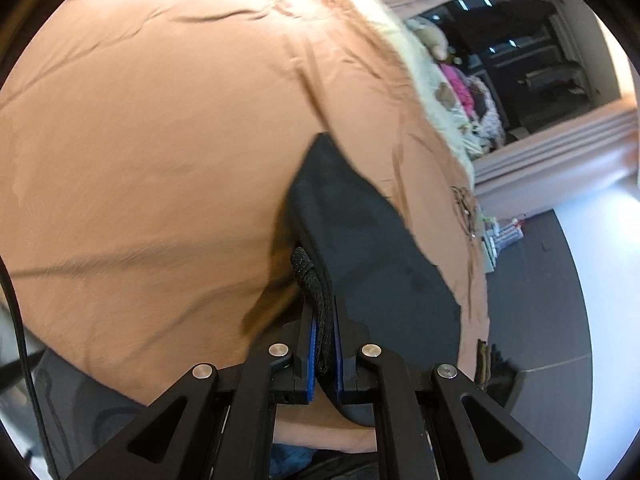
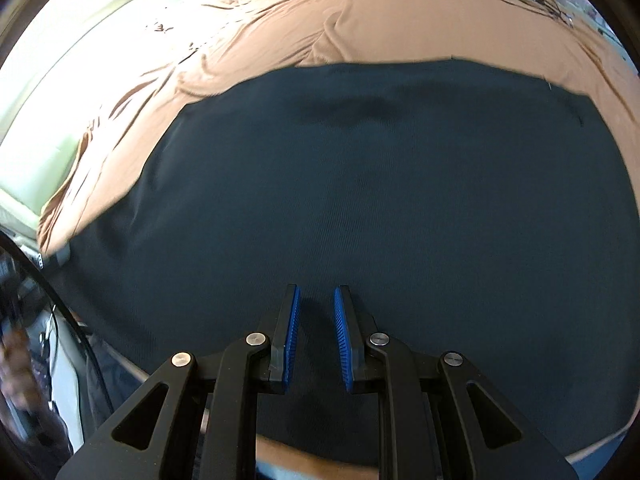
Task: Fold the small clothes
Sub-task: 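Hold the folded side with the left gripper while the right gripper presses the shirt flat, then fold the held side edge over onto the shirt with the left gripper, then open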
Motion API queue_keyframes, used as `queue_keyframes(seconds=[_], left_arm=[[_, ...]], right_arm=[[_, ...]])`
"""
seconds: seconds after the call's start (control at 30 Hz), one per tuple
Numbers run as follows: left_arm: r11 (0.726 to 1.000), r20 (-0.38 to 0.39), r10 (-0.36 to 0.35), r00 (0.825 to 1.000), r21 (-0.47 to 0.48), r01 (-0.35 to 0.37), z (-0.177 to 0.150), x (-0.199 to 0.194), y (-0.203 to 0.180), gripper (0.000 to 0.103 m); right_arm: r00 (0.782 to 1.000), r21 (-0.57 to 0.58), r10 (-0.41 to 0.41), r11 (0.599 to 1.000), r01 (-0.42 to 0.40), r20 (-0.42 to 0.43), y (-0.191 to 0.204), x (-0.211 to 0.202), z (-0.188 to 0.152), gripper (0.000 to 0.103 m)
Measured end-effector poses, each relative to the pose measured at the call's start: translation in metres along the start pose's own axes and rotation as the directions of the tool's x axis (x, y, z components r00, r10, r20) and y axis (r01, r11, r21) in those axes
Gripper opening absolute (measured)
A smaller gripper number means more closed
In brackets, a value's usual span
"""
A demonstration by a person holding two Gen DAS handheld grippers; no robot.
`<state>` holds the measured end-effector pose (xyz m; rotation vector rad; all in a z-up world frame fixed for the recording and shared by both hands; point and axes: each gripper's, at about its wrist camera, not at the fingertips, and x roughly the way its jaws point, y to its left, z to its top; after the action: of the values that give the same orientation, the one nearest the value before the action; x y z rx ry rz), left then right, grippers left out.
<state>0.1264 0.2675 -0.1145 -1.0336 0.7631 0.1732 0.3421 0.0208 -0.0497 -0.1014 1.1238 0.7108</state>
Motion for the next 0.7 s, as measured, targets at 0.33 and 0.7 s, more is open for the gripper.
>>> queue_keyframes(seconds=[0.33, 0.7], left_arm=[[0.987, 0.005, -0.057, 0.998, 0.152, 0.055, 0.006, 0.004, -0.086, 0.007], [0.945, -0.057, -0.104, 0.993, 0.306, 0.116, -0.015, 0.023, -0.177, 0.007]], right_arm=[[0.997, 0.043, 0.062, 0.997, -0.064, 0.041, -0.008, -0.023, -0.052, 0.014], [0.991, 0.049, 0.105, 0.993, -0.109, 0.078, -0.017, -0.032, -0.068, 0.014]])
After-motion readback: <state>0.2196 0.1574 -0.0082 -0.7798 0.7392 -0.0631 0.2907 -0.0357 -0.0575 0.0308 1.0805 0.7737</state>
